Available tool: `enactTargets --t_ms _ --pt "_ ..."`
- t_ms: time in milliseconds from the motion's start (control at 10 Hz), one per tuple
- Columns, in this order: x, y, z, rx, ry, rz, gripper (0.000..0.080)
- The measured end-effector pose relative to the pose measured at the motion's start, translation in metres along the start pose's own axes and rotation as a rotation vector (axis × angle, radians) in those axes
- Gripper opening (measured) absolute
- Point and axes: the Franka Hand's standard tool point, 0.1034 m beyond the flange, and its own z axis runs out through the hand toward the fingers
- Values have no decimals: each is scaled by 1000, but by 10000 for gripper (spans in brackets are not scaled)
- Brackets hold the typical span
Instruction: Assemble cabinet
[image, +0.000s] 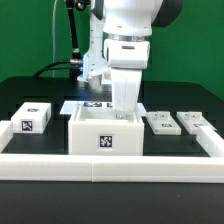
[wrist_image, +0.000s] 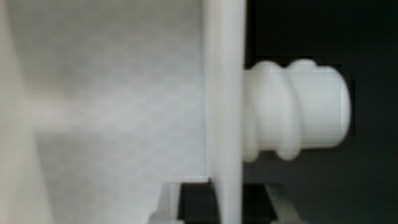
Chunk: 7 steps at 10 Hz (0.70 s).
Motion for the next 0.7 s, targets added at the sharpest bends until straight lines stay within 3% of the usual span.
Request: enactTargets --t_ms 300,700 --pt "25 24 0 -23 13 -31 43" --pt "20 23 0 -21 12 -22 43"
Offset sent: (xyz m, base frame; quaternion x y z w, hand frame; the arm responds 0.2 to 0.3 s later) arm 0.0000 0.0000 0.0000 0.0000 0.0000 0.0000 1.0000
